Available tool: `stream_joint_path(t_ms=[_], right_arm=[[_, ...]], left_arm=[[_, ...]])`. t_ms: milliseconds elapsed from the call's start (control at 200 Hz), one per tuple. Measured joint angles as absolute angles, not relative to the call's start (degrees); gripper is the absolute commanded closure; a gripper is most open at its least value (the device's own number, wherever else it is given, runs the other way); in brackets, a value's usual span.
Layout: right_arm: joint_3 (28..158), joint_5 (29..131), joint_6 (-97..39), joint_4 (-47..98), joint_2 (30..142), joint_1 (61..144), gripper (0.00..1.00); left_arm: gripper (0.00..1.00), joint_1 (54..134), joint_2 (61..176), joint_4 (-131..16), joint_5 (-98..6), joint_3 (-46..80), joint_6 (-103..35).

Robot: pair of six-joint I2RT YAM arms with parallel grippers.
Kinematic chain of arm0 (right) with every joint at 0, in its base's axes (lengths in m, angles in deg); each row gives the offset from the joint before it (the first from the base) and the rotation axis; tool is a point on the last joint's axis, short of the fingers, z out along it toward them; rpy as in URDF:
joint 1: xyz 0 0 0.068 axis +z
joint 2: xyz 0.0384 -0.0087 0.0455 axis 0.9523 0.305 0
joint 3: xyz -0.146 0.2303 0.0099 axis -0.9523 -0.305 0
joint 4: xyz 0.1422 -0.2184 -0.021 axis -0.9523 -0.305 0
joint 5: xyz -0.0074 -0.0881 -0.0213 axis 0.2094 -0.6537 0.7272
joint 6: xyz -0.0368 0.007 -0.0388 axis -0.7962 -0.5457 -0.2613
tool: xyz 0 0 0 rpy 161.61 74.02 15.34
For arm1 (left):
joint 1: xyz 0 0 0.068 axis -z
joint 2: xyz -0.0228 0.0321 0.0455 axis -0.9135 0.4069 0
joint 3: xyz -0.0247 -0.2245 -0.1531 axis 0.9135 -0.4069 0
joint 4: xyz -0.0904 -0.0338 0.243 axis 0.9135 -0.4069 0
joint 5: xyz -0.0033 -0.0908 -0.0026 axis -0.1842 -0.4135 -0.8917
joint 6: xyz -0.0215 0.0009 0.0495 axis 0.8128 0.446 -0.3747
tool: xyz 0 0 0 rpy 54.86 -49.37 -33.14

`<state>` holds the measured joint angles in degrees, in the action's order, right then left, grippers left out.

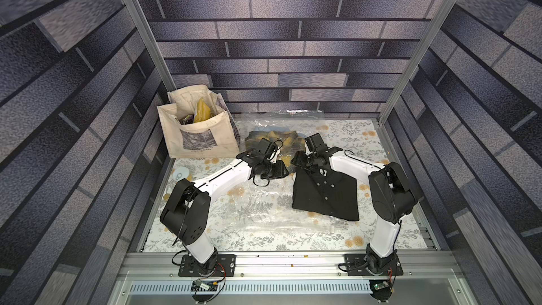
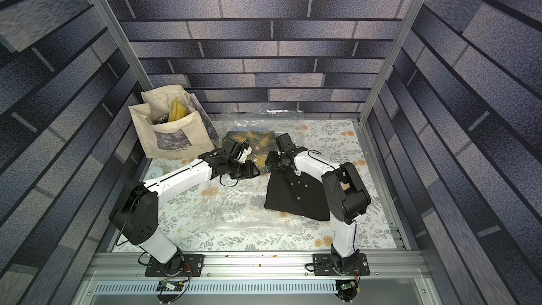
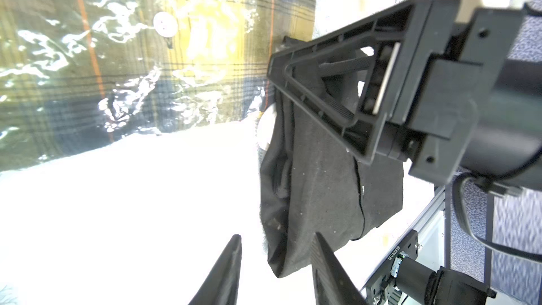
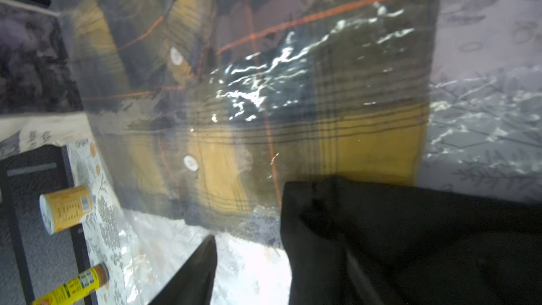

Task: Place the folded shirt into the vacuum bag
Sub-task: Adjust the shirt in the vacuum bag, then pick up the shirt in the vacuum bag.

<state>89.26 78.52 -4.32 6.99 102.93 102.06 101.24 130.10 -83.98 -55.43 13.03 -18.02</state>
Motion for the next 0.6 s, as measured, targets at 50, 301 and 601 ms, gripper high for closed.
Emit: stream_joint_path(t_ms=[50,301,601], right_arm=[[88.19,79.88,-4.8,6.38,99.7,101.34,0.27],[75.25,78.79,-6.95,-1.1,76.68,94.79,0.28],[57.92,73.65,-6.29,-12.68,62.15,80.73,0.27]], left_arm=[[0.54,102.99,130.41,-84.79,-54.49,14.73,-18.55],[0.54,111.79,138.6,-83.08,-54.09,24.72,-19.6],[0.6,108.27,152.5,-79.04,-57.26,27.67,-19.38]])
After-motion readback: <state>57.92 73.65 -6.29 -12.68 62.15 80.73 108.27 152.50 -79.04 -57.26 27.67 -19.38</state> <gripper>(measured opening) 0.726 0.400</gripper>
